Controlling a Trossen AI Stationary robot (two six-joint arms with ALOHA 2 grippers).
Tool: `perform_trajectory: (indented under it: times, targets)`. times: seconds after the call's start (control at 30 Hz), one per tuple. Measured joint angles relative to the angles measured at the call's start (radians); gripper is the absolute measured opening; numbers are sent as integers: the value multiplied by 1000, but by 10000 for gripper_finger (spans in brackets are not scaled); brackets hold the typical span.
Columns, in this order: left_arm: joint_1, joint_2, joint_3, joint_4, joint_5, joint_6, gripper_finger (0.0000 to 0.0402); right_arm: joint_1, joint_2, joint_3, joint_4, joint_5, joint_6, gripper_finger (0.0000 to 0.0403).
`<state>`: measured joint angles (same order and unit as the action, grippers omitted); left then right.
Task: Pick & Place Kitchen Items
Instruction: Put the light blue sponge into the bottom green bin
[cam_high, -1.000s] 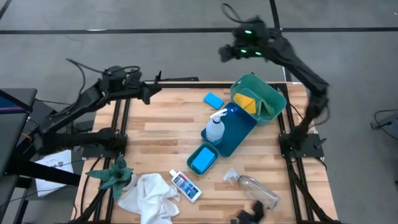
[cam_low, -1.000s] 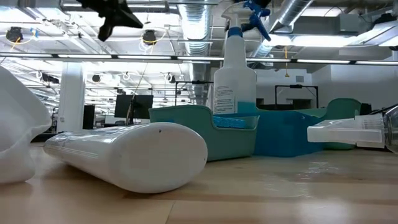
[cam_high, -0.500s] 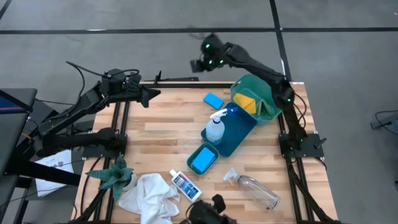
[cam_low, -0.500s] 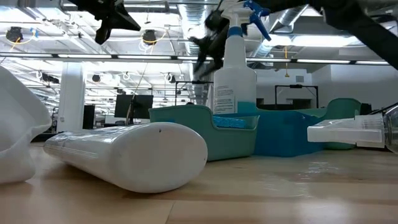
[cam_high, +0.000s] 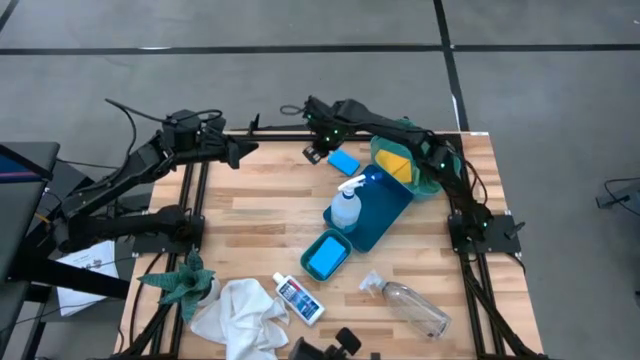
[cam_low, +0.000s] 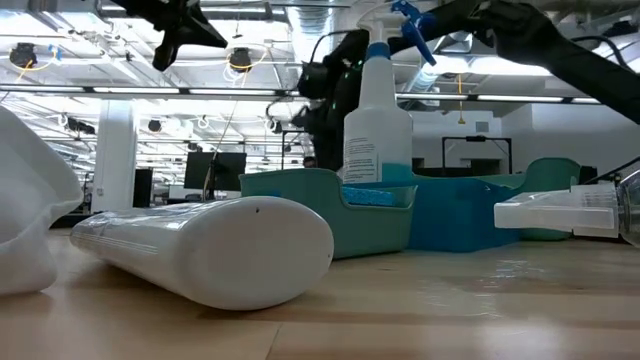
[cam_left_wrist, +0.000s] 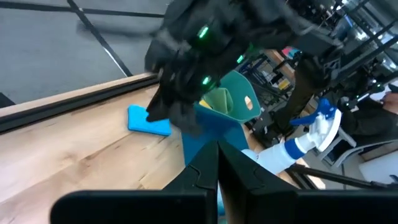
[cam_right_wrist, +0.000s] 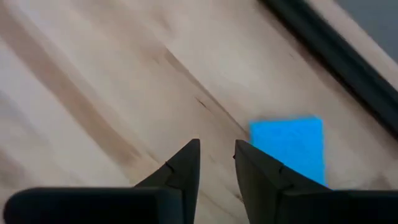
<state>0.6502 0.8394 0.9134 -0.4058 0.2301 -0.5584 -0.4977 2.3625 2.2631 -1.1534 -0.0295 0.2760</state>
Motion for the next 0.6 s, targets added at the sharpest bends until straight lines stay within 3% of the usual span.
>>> perform_trajectory:
  times: [0.13,0.27,0.47,0.6]
  targets:
    - [0,0,0,16,-2,-6,0,-9,38,-2,-48,-4,-20,107]
    - [0,0,0,28,-3,-8,0,-25,49,-2,-77,-35,-49,148]
    - [0,1,0,28,-9,-8,0,-26,49,-1,-65,41,-48,224]
    - [0,1,0,28,-20,-7,0,-28,75,1,-90,51,-36,238]
